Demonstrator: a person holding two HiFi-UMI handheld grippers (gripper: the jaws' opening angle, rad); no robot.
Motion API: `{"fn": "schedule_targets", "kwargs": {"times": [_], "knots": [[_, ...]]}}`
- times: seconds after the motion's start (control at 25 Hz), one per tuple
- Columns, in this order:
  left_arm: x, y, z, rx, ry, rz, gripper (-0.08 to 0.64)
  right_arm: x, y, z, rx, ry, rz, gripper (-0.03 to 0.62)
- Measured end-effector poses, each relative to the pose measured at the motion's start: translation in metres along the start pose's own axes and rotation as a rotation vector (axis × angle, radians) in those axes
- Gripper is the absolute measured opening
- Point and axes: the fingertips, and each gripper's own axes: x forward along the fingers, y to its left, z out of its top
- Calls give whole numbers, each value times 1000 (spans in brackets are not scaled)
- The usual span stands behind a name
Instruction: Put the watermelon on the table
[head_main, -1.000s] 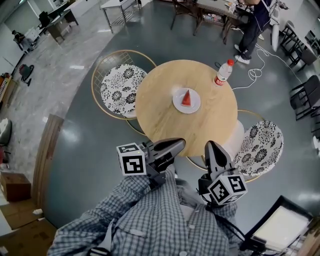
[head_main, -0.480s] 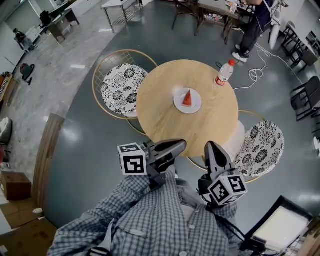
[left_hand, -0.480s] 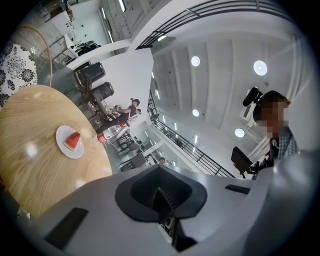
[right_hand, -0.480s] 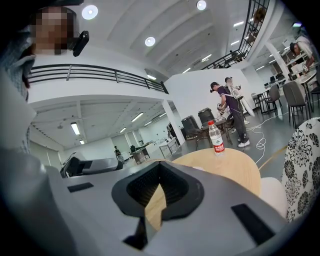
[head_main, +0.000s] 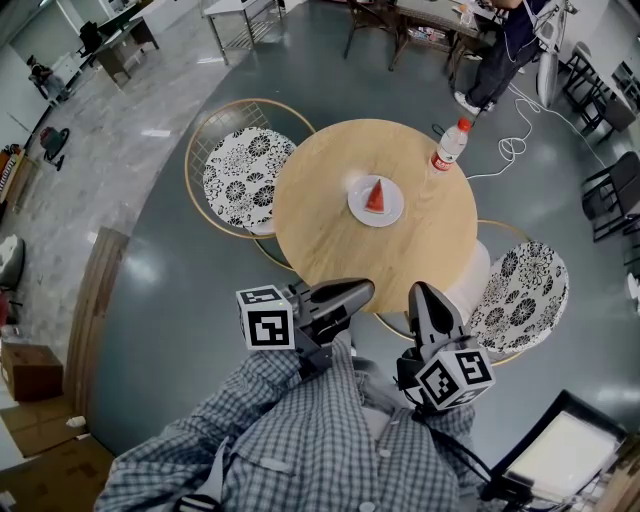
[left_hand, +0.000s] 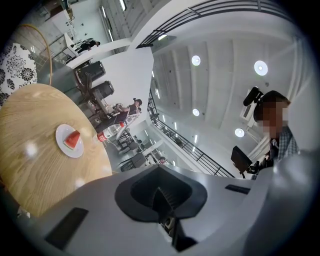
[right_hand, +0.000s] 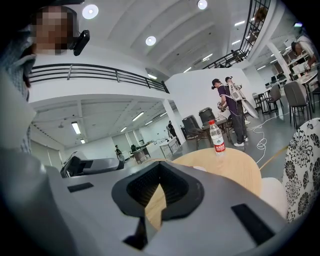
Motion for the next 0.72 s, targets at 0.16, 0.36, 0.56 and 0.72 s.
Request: {"fn": "schedule_targets", "kwargs": {"times": [0.16,0.36,0.56,0.72], "knots": [[1,-1,-1,0,10,-5,6,0,0,-1,2,2,1,8],[4,-4,-3,-1,21,-8,6,-1,-1,0,6,9,4,8],[5,-5,-3,-4,23,-6,6,0,-3,-4,8,22,9,8],[1,-2,-3,1,12,6,6,6,0,-6,0,27,27,8]]}}
